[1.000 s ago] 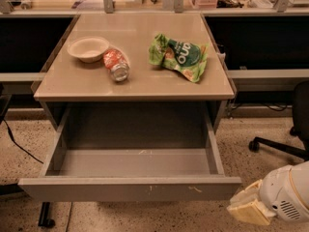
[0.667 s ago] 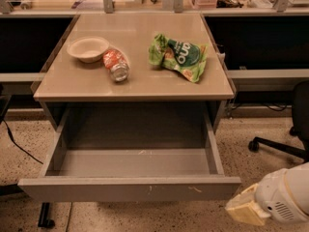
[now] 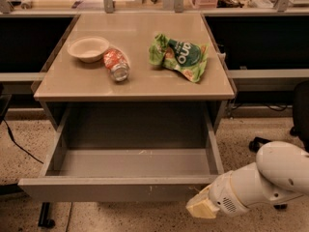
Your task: Close top drawer
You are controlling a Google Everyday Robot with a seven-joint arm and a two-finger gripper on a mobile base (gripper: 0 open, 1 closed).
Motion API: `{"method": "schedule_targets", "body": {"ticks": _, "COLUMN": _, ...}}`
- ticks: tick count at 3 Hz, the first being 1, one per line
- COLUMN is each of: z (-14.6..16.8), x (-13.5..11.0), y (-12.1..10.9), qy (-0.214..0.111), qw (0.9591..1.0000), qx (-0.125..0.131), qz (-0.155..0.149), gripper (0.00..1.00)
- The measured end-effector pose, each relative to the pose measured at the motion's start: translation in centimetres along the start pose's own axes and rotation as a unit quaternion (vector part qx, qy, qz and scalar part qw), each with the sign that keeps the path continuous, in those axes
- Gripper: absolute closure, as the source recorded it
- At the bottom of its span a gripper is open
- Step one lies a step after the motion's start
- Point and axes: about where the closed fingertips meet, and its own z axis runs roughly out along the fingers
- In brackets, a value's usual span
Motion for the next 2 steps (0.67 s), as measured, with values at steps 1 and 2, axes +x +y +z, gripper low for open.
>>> {"method": "schedule_targets", "body": {"ticks": 1, "z": 1.1, "x": -2.7, "y": -0.4, "qy": -0.026, "qw": 0.9991, "qx": 0.014, "qz": -0.032, "gripper": 1.00}}
{"method": "schedule_targets", "body": {"ticks": 2, "z": 0.2, "x": -7.3, "y": -0.2, "qy": -0.066, "qw": 0.9925, "qx": 0.056, "qz": -0.086, "gripper": 1.00}}
